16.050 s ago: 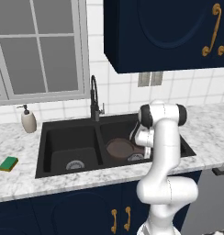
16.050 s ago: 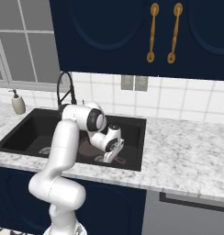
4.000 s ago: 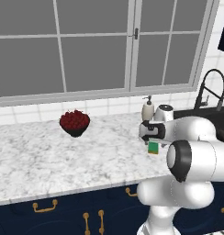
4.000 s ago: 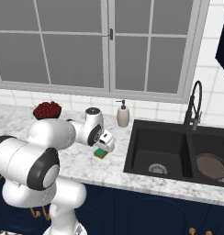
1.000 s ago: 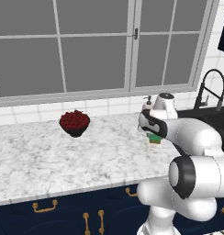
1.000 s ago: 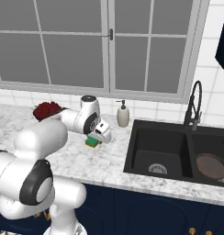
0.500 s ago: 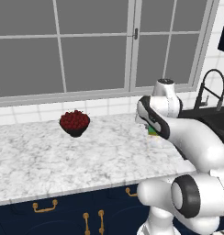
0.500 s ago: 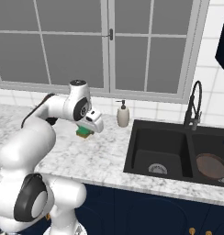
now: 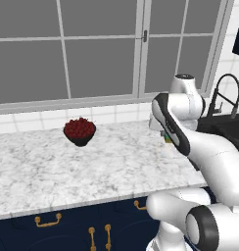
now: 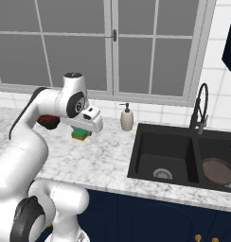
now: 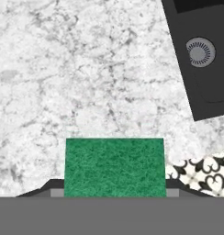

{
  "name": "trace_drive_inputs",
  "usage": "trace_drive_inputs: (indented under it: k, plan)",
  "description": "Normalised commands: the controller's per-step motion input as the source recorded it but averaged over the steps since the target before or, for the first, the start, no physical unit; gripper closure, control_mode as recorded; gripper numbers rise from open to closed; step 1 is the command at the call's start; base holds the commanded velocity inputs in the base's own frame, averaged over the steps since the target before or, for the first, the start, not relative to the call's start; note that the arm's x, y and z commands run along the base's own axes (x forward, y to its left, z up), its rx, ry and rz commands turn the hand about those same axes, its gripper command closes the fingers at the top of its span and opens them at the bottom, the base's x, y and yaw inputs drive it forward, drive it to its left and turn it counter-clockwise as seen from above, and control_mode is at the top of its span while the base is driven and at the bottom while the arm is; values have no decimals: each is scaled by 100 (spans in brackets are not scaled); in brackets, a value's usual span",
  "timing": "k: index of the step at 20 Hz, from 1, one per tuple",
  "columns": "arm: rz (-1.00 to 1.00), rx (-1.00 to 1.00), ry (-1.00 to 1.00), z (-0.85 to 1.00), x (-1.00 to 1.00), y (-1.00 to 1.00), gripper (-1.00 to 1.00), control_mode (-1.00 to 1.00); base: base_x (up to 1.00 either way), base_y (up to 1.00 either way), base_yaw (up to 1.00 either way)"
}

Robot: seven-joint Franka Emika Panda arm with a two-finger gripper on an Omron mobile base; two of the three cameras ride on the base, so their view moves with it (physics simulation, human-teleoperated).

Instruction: Pick the pan and sponge and place them into the sink. Then turn on the water.

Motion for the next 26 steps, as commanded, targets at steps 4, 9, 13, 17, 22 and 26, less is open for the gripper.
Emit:
trace_drive_inputs:
  k: [4, 9, 13, 17, 22, 26]
  plan:
    - [14, 0, -2, 2, -86, 12, 100, -100, 0, 0, 0]
    - [8, 0, 0, 31, -53, 16, 100, -100, 0, 0, 0]
    - [0, 0, 0, 36, -16, 4, 100, -100, 0, 0, 0]
    - [0, 0, 0, 37, -9, 9, 100, -100, 0, 0, 0]
    - [0, 0, -1, 22, -16, 5, 100, -100, 0, 0, 0]
    - [0, 0, 0, 3, -14, 7, 100, -100, 0, 0, 0]
